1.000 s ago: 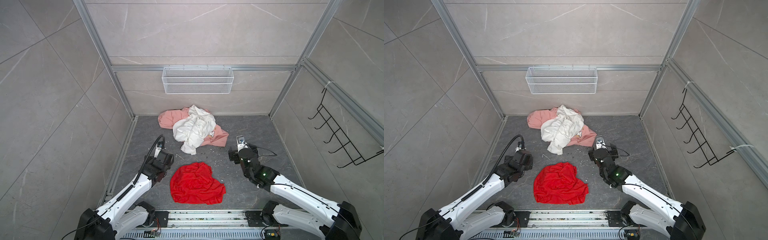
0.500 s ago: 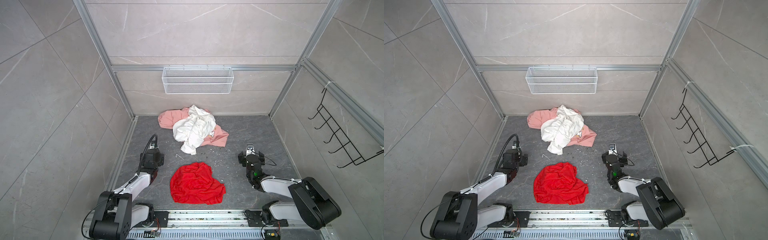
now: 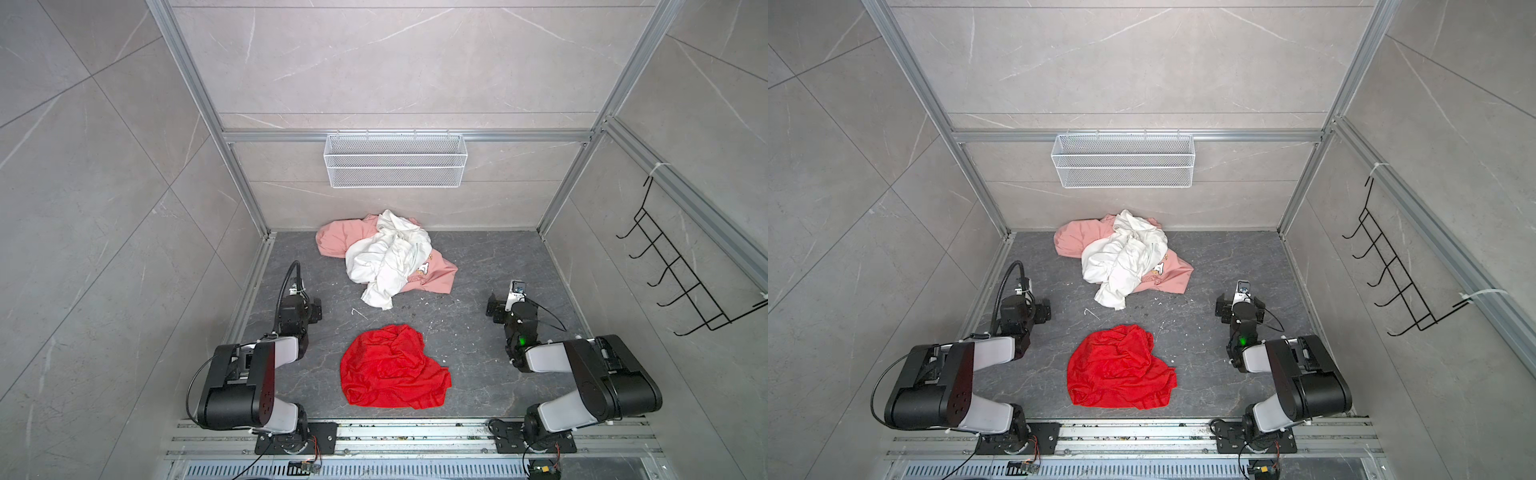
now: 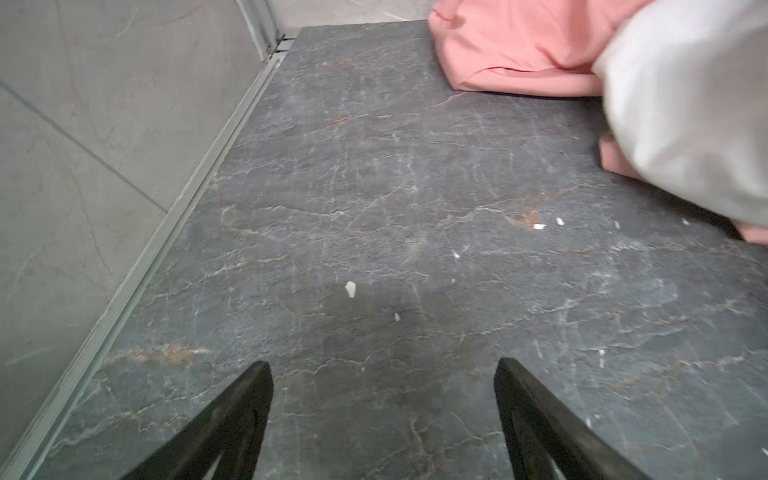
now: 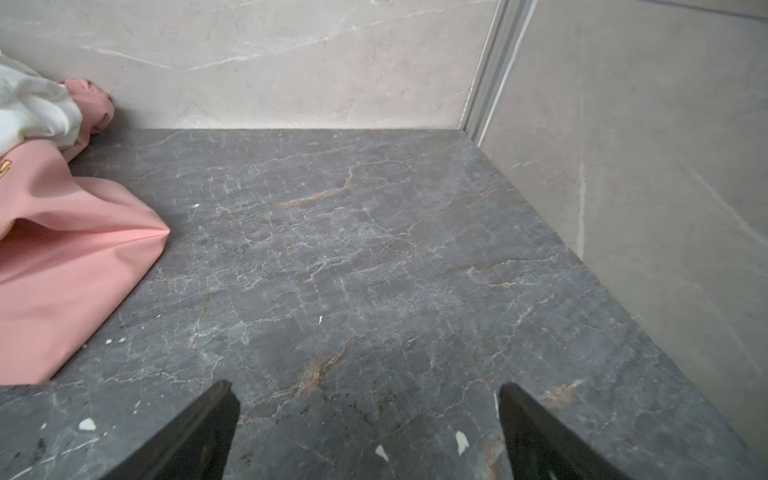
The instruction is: Pick out a specific cloth from the pile
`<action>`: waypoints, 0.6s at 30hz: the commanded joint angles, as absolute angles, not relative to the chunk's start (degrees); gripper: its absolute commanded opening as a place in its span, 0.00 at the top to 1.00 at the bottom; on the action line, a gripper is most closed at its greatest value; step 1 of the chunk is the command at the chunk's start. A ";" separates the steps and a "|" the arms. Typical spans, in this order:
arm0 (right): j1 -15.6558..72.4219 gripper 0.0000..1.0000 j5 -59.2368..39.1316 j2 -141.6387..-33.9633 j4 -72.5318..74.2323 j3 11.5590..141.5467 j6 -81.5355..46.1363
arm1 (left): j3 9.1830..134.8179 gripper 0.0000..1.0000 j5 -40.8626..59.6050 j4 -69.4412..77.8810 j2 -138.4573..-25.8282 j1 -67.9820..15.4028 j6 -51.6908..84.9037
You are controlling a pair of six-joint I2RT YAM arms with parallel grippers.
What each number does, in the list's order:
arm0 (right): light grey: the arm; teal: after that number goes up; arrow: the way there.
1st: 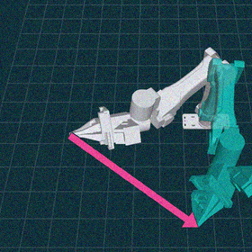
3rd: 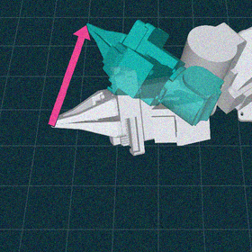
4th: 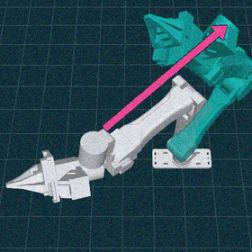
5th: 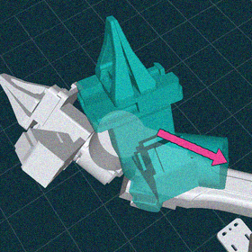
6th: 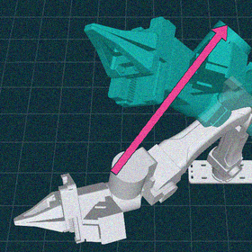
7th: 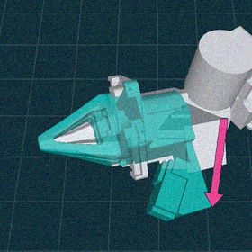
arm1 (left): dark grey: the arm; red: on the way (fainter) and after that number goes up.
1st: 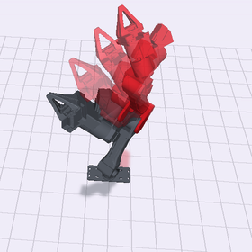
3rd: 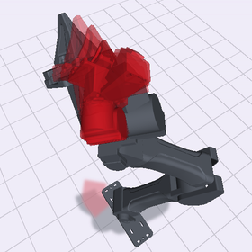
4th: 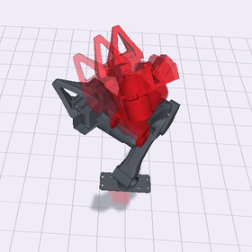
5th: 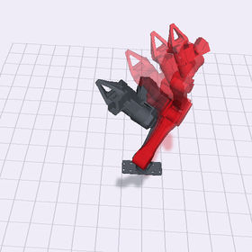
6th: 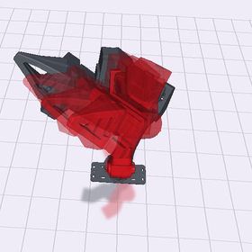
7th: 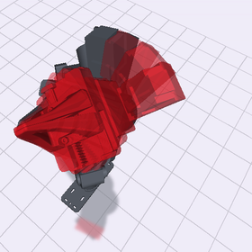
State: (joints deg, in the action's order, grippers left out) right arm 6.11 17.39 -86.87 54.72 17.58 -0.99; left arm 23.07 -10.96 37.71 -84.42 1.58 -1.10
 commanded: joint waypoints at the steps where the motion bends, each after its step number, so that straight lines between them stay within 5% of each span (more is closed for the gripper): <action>1: 5.45 0.00 14.13 -86.66 53.24 19.16 -3.07 | 21.46 0.00 -8.00 46.84 -85.60 2.25 1.72; 18: 5.38 0.00 11.20 -86.92 52.68 19.72 -2.20 | 21.18 0.00 -7.91 47.54 -85.69 2.33 1.61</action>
